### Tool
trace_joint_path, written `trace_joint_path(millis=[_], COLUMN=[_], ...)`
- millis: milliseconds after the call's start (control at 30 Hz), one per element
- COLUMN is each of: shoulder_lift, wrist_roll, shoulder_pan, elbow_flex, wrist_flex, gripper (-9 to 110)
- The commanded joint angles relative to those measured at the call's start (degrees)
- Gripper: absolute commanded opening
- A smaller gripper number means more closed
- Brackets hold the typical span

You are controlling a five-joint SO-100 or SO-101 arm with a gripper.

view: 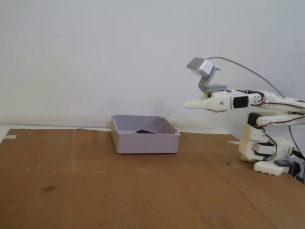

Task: Grasp a block and put it in the box.

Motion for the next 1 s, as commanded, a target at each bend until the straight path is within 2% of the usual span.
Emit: trace_joint_path(millis=[0, 633, 967], shoulder_lift=[3.43, 12.66, 13.27], wrist_roll=[-0.44, -0.53, -0.62], shoulder_pan=[-0.88, -3.34, -3.69], elbow_flex=[-0.62, 8.79, 9.93], wrist_flex=[-1.85, -1.76, 5.54], gripper=[0, 0, 0])
